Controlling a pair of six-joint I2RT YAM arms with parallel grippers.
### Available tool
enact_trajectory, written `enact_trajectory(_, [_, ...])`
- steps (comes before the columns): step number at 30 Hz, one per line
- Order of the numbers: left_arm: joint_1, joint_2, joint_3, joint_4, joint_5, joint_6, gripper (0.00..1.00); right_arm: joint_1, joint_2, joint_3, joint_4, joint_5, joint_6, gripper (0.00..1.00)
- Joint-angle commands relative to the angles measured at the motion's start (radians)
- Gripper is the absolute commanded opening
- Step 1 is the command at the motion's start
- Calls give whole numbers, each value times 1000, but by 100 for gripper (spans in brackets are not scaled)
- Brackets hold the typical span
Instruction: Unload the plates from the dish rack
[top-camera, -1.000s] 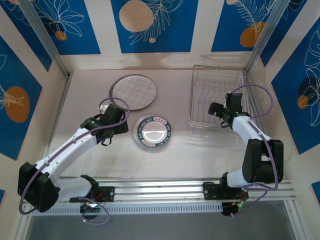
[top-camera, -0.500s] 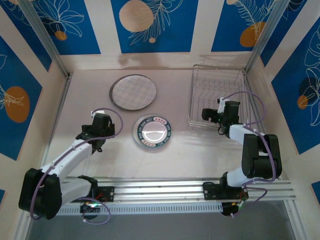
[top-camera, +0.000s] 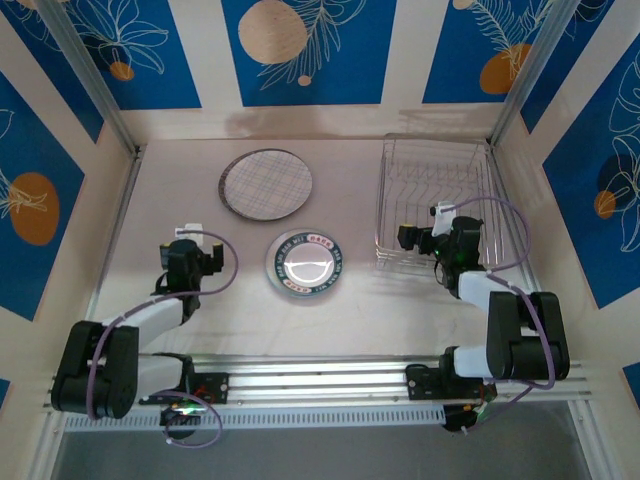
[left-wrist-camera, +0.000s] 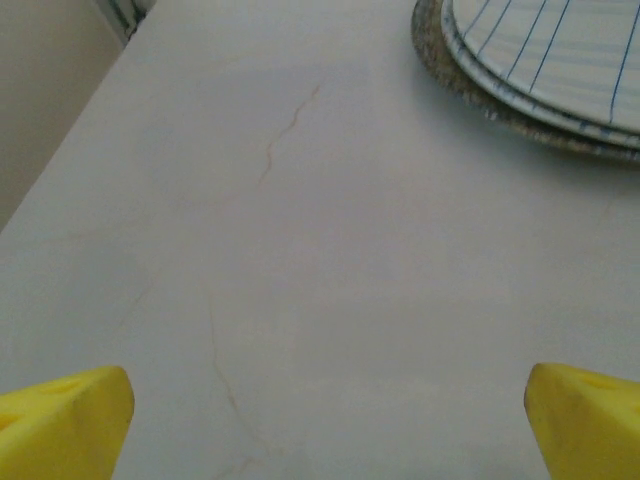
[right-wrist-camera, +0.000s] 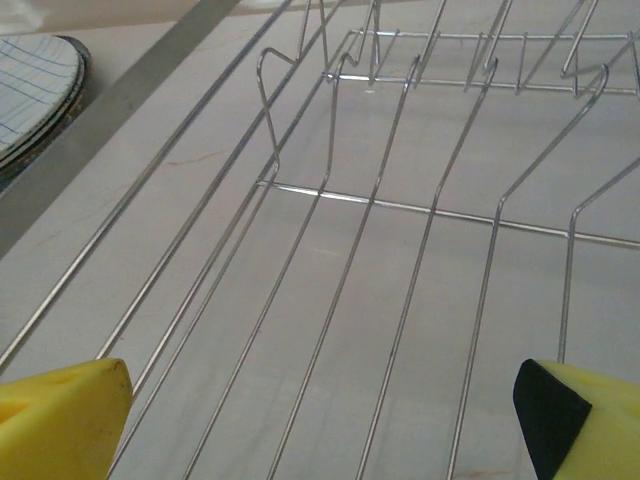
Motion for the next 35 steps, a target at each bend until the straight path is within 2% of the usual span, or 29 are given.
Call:
enact_trajectory(1, [36, 63, 2, 221, 102, 4, 100, -7, 49, -2, 155, -45, 25, 99])
enact_trajectory(3, [39, 124, 13, 302, 126, 7, 100, 5, 104, 28, 143, -42, 10, 99])
enact_trajectory(7, [47, 250, 7, 455, 142, -19, 100, 18, 162, -19, 263, -8, 7, 99])
enact_trajectory(9, [48, 351, -41, 652, 137, -15, 100, 23, 169, -33, 300, -3, 2, 99])
enact_trajectory(10, [48, 365, -55, 695, 125, -17, 100, 25, 170, -32, 293, 2, 1, 99])
enact_trajectory(12, [48, 315, -34, 567, 107, -36, 100, 25, 170, -28, 287, 7, 2, 99])
enact_trajectory(14, [49, 345, -22, 597, 118, -25, 100, 31, 172, -27, 288, 30, 3, 99])
enact_trajectory(18, [50, 334, 41, 460, 136, -20, 100, 45, 174, -21, 278, 114, 19, 99])
enact_trajectory(35, [45, 336, 36, 476, 127, -15, 100, 35, 171, -20, 270, 93, 26, 99])
